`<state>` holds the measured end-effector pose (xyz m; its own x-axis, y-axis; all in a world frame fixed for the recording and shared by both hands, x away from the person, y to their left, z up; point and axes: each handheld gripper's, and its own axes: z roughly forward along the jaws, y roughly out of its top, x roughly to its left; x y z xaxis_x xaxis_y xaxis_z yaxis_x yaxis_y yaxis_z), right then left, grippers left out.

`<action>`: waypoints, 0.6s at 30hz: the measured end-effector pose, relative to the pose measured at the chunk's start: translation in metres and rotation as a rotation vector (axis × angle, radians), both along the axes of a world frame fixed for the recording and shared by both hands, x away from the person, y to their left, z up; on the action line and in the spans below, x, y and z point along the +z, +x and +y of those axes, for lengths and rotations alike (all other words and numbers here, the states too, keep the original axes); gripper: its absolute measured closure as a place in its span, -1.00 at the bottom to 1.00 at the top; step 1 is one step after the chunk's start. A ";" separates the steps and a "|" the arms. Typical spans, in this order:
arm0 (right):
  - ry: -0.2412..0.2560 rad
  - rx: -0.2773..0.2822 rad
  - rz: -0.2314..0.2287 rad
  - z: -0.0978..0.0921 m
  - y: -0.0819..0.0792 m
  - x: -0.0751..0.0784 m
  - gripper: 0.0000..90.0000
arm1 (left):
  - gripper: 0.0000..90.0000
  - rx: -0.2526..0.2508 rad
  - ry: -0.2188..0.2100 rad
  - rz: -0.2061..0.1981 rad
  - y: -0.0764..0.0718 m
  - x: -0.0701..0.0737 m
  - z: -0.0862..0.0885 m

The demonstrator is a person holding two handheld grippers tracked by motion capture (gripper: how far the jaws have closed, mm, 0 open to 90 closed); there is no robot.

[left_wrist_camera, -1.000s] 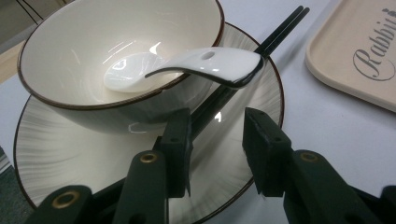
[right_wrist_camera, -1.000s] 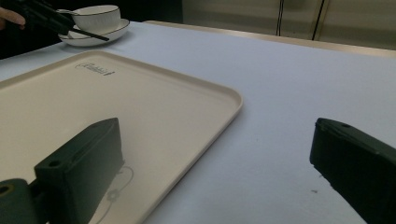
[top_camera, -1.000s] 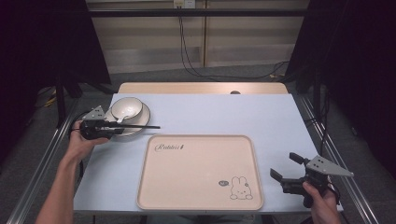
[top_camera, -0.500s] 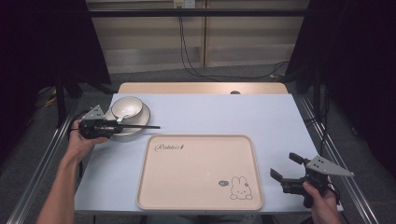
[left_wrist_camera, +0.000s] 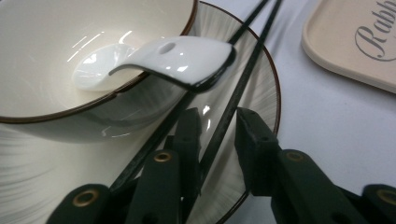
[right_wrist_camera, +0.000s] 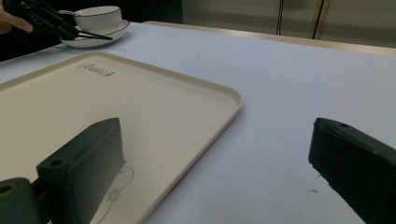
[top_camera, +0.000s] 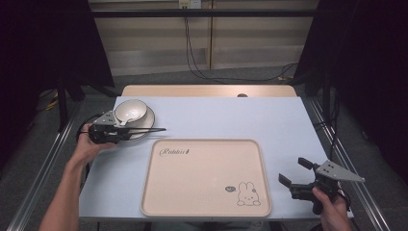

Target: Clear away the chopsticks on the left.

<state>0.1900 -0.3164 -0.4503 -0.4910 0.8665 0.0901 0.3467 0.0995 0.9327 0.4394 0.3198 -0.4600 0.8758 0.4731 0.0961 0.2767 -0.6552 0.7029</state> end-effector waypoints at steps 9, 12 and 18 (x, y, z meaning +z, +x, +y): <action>0.009 -0.003 0.014 0.000 0.000 0.000 -0.94 | 0.88 0.001 0.007 0.081 0.002 0.004 -0.004; 0.005 -0.009 0.003 -0.001 0.001 -0.001 -0.94 | 0.89 0.041 -0.017 0.104 0.001 0.005 -0.003; 0.013 0.002 0.012 0.000 0.001 0.000 -0.94 | 0.90 0.087 -0.063 0.142 -0.005 0.013 0.000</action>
<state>0.1905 -0.3167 -0.4507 -0.4920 0.8640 0.1068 0.3573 0.0885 0.9298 0.4344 0.3200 -0.4467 0.8339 0.5489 -0.0580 0.4301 -0.5802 0.6917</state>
